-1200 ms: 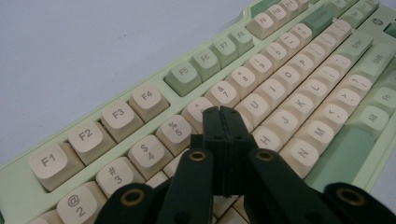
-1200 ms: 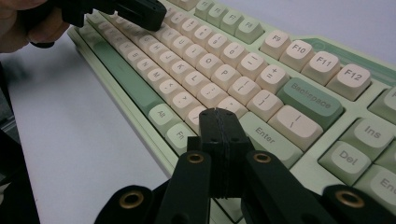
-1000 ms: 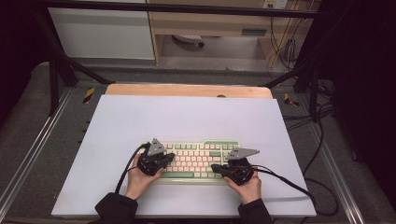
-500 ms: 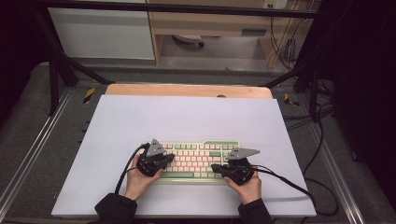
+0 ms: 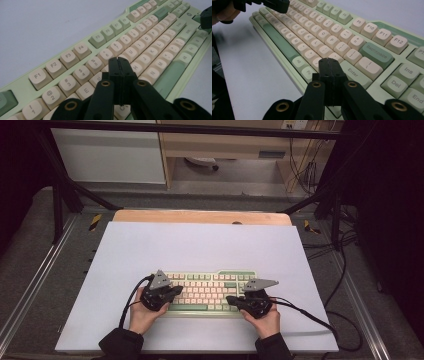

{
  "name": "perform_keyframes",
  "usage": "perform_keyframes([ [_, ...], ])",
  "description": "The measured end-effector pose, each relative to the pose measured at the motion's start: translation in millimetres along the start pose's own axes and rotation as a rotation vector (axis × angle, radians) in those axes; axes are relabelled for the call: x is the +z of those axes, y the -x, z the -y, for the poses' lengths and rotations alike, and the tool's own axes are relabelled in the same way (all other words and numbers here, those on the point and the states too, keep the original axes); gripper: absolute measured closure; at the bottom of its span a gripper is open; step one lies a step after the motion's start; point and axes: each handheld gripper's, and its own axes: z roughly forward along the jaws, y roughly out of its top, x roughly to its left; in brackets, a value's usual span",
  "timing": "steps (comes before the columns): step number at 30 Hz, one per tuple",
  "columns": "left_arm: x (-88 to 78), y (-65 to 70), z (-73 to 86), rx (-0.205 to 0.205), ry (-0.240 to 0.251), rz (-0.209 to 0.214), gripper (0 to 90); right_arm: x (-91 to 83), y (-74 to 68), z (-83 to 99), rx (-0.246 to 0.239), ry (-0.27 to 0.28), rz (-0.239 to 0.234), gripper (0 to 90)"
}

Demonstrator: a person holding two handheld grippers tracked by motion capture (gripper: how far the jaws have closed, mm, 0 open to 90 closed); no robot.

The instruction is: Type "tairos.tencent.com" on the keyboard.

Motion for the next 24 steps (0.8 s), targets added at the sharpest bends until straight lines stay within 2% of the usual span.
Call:
perform_keyframes([
  [11, -7.6, -8.9, 3.2, -0.016, 0.004, -0.019, 90.0, 0.7, -0.1, 0.2, 0.001, -0.001, 0.0, 90.0],
  [24, -2.6, -17.5, 7.4, -0.032, -0.014, -0.048, 90.0, 0.9, -0.2, 0.3, 0.001, -0.003, -0.001, 90.0],
])
